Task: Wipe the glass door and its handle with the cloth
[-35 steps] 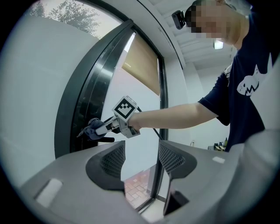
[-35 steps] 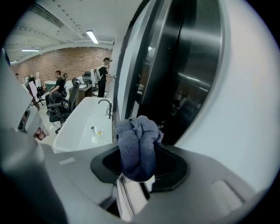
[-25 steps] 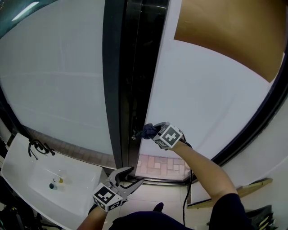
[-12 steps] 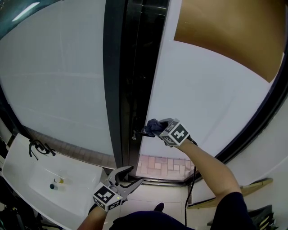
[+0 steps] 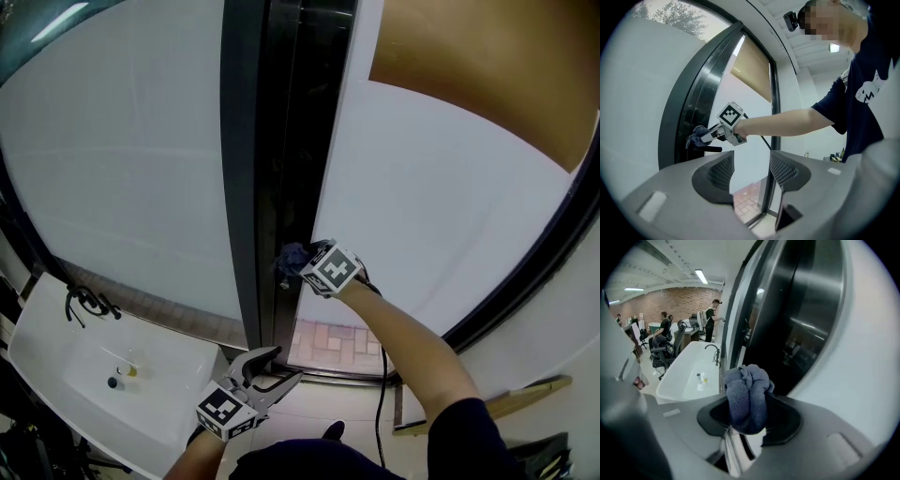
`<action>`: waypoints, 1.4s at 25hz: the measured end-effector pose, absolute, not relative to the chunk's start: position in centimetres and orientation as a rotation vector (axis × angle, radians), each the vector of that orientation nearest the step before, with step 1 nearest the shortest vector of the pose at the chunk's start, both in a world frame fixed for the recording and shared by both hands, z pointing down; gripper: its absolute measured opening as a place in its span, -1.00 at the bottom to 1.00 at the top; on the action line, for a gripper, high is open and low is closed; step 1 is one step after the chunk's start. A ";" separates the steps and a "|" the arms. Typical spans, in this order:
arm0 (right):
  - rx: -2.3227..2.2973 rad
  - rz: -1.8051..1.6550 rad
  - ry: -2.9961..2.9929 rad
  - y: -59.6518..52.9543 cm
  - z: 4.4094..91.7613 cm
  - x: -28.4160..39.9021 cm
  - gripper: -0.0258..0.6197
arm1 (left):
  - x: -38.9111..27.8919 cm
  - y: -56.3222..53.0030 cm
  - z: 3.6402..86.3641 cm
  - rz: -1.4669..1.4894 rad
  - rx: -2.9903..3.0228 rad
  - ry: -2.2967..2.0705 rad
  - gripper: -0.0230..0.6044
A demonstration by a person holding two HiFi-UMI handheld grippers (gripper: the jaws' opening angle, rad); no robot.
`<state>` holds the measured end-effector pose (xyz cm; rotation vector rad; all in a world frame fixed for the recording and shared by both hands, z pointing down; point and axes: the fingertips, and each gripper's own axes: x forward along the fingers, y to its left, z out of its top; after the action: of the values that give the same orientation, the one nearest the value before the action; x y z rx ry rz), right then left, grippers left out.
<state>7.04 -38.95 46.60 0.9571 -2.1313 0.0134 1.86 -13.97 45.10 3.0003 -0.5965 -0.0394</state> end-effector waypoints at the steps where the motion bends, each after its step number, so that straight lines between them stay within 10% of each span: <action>1: 0.946 0.054 -2.138 -38.7 46.6 7.4 -0.46 | 1.8 -14.0 45.3 -0.039 2.999 -0.601 -0.17; 19: 0.916 0.198 -1.963 -34.6 48.9 16.9 -0.46 | 3.0 -13.4 44.7 -0.046 3.021 -0.542 -0.17; 35: 0.666 -1.101 -1.592 -33.3 47.4 3.3 -0.45 | 1.8 -13.3 44.9 -0.043 3.002 -0.589 -0.17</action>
<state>3.30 -33.28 47.40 0.6658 -1.5915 -1.1005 1.81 -13.34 44.86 3.0016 -0.5894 -0.0426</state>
